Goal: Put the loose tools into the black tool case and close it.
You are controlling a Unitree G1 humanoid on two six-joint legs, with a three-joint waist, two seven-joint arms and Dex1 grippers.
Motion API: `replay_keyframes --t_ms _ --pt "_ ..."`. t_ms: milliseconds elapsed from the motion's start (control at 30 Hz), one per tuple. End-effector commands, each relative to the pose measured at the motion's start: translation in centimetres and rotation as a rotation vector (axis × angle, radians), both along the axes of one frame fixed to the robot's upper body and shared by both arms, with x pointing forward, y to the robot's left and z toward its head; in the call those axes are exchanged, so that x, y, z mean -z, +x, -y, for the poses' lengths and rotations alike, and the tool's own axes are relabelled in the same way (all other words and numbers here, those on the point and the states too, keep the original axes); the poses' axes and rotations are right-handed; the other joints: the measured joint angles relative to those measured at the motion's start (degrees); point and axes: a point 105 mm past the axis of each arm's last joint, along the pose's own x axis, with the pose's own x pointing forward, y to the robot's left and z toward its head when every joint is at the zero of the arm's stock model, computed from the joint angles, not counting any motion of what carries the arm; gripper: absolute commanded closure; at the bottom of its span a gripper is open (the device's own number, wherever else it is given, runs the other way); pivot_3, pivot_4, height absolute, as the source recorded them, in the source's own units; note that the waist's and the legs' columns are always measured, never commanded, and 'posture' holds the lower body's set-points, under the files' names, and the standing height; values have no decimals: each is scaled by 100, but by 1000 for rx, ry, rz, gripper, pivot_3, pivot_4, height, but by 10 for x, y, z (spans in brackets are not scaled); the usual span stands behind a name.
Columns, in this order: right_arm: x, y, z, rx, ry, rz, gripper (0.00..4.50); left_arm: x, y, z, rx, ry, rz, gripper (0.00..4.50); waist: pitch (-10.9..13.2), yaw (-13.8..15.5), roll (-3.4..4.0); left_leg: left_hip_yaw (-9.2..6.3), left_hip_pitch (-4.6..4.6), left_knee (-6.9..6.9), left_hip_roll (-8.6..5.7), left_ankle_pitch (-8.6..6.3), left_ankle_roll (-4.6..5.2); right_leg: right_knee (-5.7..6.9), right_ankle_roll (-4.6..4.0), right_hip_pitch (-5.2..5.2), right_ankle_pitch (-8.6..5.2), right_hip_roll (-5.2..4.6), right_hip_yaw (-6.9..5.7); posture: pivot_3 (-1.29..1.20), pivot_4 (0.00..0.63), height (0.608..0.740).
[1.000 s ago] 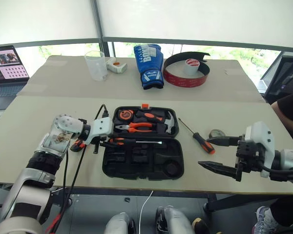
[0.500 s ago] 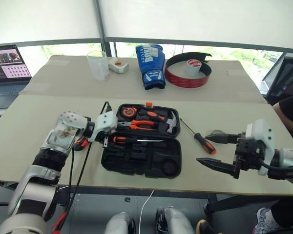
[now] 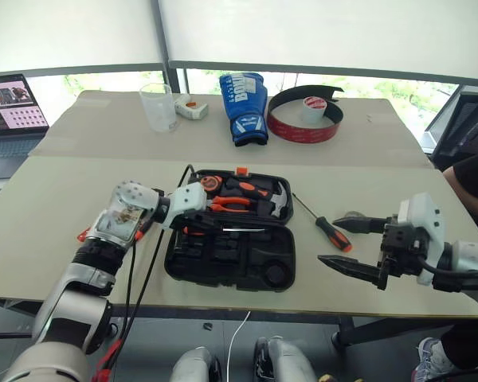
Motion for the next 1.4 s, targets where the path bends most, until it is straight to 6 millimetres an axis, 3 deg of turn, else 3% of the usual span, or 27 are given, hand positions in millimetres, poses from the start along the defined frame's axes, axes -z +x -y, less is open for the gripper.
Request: replay_keyframes --t_ms 33,133,200,267,367,467,533,600,633,700,833,933,1033,1200,1300,1400 --pt "-10 0 2 16 -1 54 0 24 -3 -2 46 130 19 4454 -3 3 4 -2 5 0 0 -1 2 -1 0 9 0 0 0 0 150 727" --pt "-10 1 4 32 -3 60 0 27 2 -1 32 136 46 4454 -11 2 11 -3 14 -1 0 -16 22 -11 2 41 -1 -5 -1 0 150 727" --pt "-10 1 4 44 -6 68 0 19 6 1 7 95 45 4454 -21 3 16 -10 16 0 -1 -24 36 -18 10 45 3 -5 1 0 150 727" --pt "-8 3 7 81 -21 75 0 -2 6 2 -23 -21 -13 4454 -23 8 15 -12 17 2 -1 -24 37 -21 15 46 6 -4 1 0 150 727" --pt "-1 7 14 151 -46 67 0 -31 -2 0 -31 -155 -102 3724 -22 -5 13 -20 2 10 -1 -23 36 -22 16 30 7 0 -3 0 150 727" --pt "7 16 23 257 -53 55 0 -59 -14 -5 -22 -260 -179 2589 -18 -37 7 -19 -8 13 0 -19 31 -23 16 20 6 7 -1 0 150 727" --pt "23 29 34 389 -67 48 0 -77 -19 -11 -45 -319 -163 1867 -18 -41 7 -19 -6 14 0 -17 28 -22 16 20 5 8 2 0 150 727" --pt "40 38 39 489 -52 23 0 -85 -29 -18 -62 -342 -165 1367 -18 -50 8 -19 -4 15 0 -17 27 -24 17 23 4 7 2 0 150 727" --pt "45 42 41 528 -39 20 0 -88 -34 -19 -69 -355 -183 818 -18 -59 9 -19 -2 14 0 -17 27 -27 17 24 4 7 3 0 150 727" --pt "50 50 46 599 -25 21 0 -94 -41 -17 -72 -379 -214 172 -17 -55 16 -18 -1 12 -1 -17 26 -26 17 24 3 4 6 0 150 727" --pt "65 58 52 655 -22 -30 0 -94 -60 -16 -20 -302 -248 57 -17 -47 17 -17 -4 15 -5 -18 26 -25 18 24 3 4 8 0 150 727" --pt "78 62 54 677 -20 -84 0 -99 -54 -9 -61 -344 -240 57 -18 -21 19 -19 -1 9 -5 -18 25 -29 18 27 3 6 8 0 150 727" --pt "89 60 49 629 -45 -118 684 -100 -56 -5 -52 -350 -236 0 -18 -25 19 -19 -2 9 -4 -17 26 -30 17 27 2 8 8 0 150 727" --pt "92 58 45 607 -45 -135 2434 -102 -57 -4 -40 -354 -247 0 -18 -56 19 -18 0 9 -4 -17 24 -31 17 28 2 11 12 0 150 727" --pt "84 61 47 615 -19 -105 3472 -102 -57 -5 -41 -352 -247 0 -18 -56 19 -19 1 8 -4 -15 21 -29 17 28 2 11 12 0 150 727" --pt "55 62 39 528 72 7 3564 -96 -63 -16 -36 -301 -244 0 -18 -63 19 -19 1 8 -4 -15 21 -29 17 27 2 11 12 0 150 727"
